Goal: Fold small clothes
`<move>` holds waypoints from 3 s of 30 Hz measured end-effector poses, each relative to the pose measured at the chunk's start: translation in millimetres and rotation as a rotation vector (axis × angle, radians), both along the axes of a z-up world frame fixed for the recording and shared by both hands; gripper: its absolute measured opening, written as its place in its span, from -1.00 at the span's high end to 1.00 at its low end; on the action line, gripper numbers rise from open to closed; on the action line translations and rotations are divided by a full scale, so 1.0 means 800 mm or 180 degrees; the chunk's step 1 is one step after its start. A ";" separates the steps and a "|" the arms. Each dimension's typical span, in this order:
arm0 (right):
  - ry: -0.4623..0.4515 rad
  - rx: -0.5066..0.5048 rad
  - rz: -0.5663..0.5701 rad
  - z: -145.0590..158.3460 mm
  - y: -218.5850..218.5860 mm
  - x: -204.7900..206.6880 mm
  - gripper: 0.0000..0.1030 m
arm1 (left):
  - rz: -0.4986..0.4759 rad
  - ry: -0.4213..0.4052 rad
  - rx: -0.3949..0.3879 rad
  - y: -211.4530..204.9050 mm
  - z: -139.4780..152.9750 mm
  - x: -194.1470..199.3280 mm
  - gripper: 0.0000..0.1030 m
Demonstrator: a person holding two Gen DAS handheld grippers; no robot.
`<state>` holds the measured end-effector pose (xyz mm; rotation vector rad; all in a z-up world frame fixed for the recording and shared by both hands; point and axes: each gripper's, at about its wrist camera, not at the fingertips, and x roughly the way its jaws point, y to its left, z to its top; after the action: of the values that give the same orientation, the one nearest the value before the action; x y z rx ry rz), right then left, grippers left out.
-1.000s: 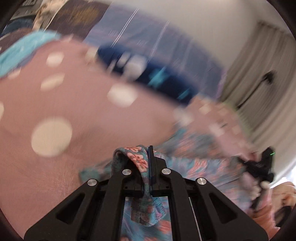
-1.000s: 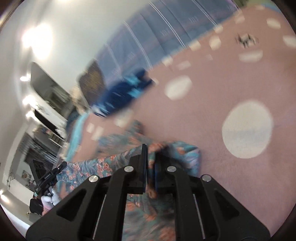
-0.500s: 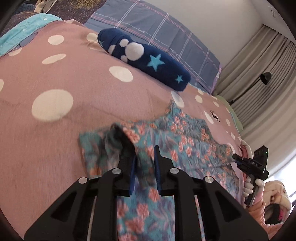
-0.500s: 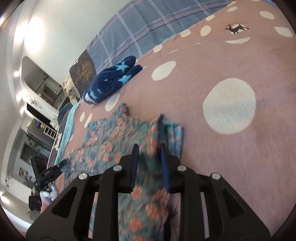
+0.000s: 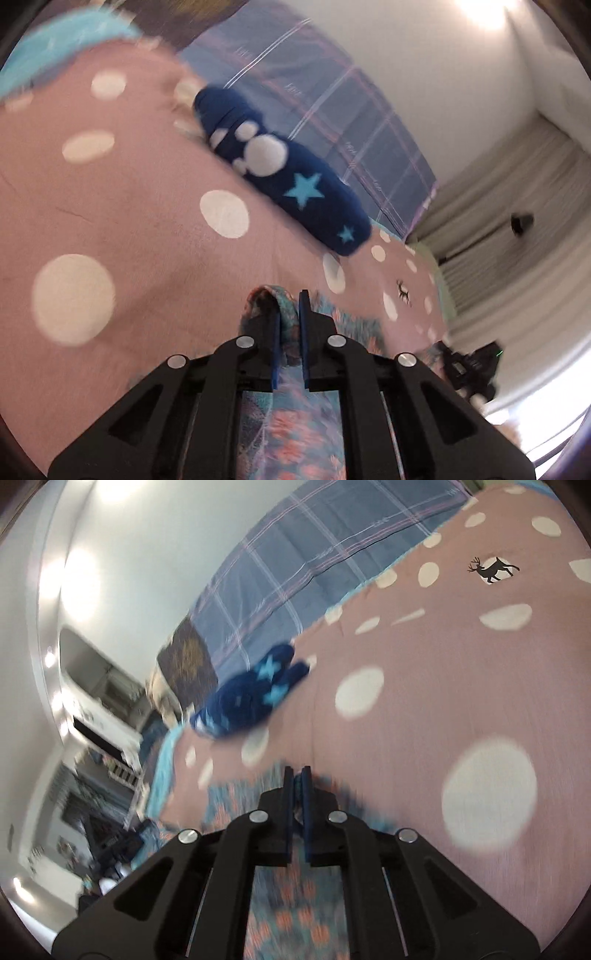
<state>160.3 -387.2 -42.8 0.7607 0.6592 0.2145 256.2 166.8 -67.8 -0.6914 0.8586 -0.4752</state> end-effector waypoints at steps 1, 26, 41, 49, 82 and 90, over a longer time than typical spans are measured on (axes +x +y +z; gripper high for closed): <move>0.0120 -0.0007 -0.0155 -0.006 -0.011 0.018 0.65 | 0.0053 0.0102 0.0022 -0.001 -0.007 0.009 0.85; 0.0561 -0.1021 0.0419 -0.050 0.043 0.088 0.93 | -0.0284 0.0178 0.1093 -0.025 -0.048 0.057 0.98; 0.0407 -0.0302 0.0153 -0.073 -0.014 0.077 0.69 | -0.0121 -0.0039 0.1451 -0.006 -0.044 0.034 0.81; 0.0268 -0.0587 0.0159 -0.030 -0.004 -0.006 0.41 | -0.0221 -0.0235 0.1043 0.013 -0.013 -0.064 0.41; 0.0398 -0.0379 0.0186 -0.086 0.059 -0.224 0.72 | -0.0055 -0.0159 0.1300 0.016 -0.067 -0.228 0.46; 0.0674 -0.1105 0.0191 -0.066 0.063 -0.242 1.00 | 0.0136 -0.0242 0.1424 0.027 -0.044 -0.233 0.46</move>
<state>-32.9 -336.9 -95.6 0.4325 0.8938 0.0703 69.5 188.6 -103.1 -0.2779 0.8394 -0.2549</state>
